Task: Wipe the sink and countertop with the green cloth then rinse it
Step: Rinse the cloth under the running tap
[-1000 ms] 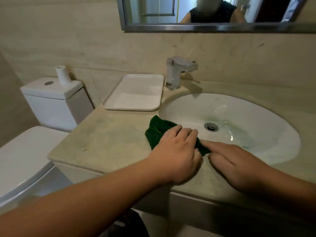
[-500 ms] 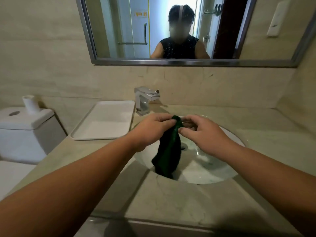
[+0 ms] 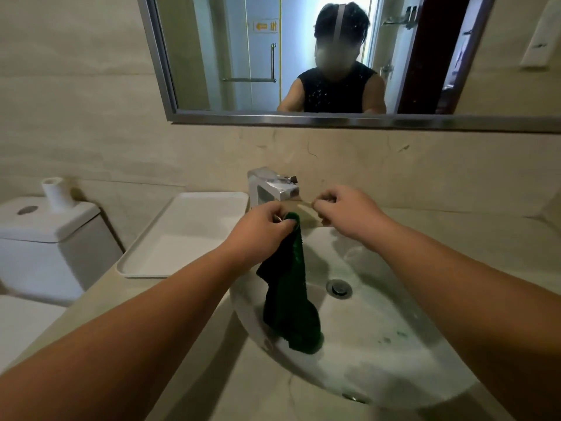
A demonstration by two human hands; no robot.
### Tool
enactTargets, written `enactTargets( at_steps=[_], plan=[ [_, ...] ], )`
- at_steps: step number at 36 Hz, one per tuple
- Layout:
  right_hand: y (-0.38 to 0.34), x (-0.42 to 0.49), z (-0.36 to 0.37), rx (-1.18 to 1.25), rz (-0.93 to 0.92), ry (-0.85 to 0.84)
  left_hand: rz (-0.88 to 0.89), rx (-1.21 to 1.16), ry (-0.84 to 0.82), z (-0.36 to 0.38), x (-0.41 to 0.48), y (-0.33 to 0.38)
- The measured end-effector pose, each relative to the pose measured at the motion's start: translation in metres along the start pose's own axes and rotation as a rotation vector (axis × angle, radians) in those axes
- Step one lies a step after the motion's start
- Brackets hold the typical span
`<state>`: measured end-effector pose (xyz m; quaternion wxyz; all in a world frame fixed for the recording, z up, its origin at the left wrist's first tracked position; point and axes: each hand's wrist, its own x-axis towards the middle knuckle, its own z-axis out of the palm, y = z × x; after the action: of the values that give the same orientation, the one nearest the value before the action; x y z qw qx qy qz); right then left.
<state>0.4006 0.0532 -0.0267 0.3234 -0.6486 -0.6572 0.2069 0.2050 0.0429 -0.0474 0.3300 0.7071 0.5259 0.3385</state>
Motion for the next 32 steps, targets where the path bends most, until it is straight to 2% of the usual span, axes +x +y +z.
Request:
enactTargets(
  at_steps=[6,13,24,28,30,32],
  plan=[
    [-0.011,0.063,0.021,-0.127,-0.021,0.054,-0.059,-0.036,-0.007,-0.003,0.019,-0.011],
    [-0.011,0.090,0.035,-0.344,-0.032,0.050,-0.096,0.012,-0.010,-0.003,0.036,-0.017],
    [-0.007,0.108,0.029,-0.397,-0.008,0.059,-0.098,-0.002,-0.035,-0.002,0.055,-0.025],
    [-0.005,0.106,0.028,-0.319,0.110,0.051,-0.084,-0.006,-0.024,-0.001,0.059,-0.028],
    [-0.003,0.099,0.032,-0.273,0.115,-0.013,-0.085,-0.018,-0.032,0.000,0.062,-0.028],
    [0.000,0.087,0.038,-0.080,0.112,-0.132,-0.091,-0.042,-0.050,0.000,0.065,-0.027]
  ],
)
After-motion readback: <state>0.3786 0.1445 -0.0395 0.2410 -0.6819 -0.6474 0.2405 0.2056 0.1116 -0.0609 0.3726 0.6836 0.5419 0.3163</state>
